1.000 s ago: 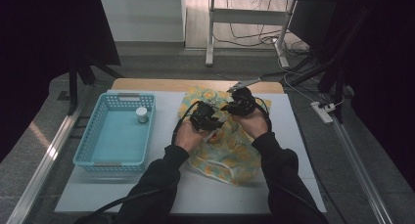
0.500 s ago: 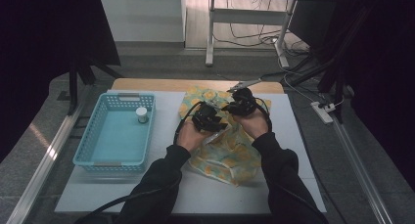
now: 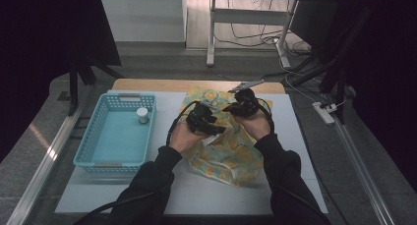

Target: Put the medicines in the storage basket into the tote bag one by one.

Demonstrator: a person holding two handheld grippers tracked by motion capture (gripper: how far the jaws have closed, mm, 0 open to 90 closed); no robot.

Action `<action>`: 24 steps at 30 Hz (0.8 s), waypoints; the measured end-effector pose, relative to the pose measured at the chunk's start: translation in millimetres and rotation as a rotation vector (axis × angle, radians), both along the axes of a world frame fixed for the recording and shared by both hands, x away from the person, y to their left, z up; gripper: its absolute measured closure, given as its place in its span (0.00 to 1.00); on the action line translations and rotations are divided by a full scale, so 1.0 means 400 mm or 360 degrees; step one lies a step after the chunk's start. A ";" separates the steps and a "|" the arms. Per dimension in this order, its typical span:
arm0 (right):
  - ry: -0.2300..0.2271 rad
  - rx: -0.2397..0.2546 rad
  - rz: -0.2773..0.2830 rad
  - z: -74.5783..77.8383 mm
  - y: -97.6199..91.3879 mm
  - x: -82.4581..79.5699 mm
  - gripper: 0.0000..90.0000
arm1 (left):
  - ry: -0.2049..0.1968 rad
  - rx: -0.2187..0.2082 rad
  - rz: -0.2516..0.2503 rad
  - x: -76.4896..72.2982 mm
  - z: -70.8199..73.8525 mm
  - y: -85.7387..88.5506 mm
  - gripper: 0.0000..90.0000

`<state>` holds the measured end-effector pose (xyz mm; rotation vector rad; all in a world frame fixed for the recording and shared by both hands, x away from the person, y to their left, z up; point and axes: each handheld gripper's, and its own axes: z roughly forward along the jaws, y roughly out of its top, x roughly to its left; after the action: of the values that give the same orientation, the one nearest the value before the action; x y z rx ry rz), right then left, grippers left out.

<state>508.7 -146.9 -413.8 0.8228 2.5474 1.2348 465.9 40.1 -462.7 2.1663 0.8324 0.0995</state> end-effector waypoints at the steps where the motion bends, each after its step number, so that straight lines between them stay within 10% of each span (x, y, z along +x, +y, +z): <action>1: 0.0000 0.0002 0.0005 0.002 0.001 -0.002 1.00 | 0.0006 -0.0015 -0.0005 -0.005 0.004 0.006 0.40; 24: -0.0016 -0.0007 0.0064 0.016 0.009 -0.026 1.00 | -0.0057 -0.0047 0.0038 -0.092 0.077 0.156 0.06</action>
<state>498.2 -143.4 -407.5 0.7661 2.5695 1.2414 428.9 102.5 -431.8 2.1212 0.8346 0.1372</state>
